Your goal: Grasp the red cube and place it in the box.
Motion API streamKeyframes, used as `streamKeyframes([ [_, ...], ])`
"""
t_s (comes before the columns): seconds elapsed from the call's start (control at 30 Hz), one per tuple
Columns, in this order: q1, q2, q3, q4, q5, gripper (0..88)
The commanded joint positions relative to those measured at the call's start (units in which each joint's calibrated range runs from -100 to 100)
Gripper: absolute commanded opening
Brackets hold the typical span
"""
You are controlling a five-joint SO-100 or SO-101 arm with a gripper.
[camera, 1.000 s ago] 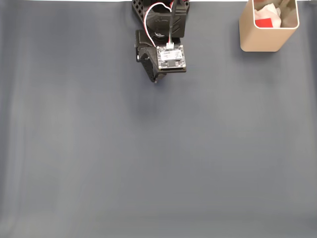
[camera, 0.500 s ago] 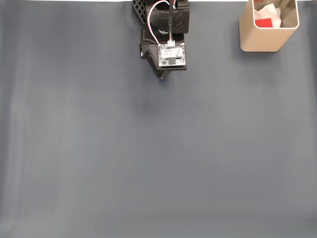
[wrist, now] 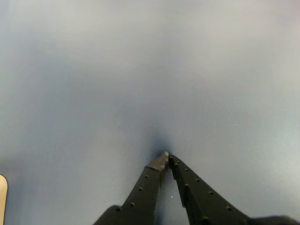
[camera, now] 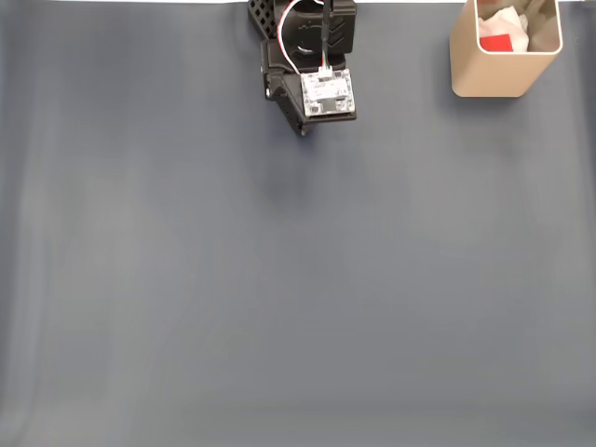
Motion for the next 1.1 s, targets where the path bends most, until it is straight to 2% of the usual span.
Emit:
streamKeyframes([
  [0.0,0.37,0.09,0.55,3.32,0.2,0.1],
  [0.13,0.08,0.09,0.55,4.71,-2.05,0.1],
  [1.07,0.01,0.09,0.55,4.71,-1.66,0.8],
])
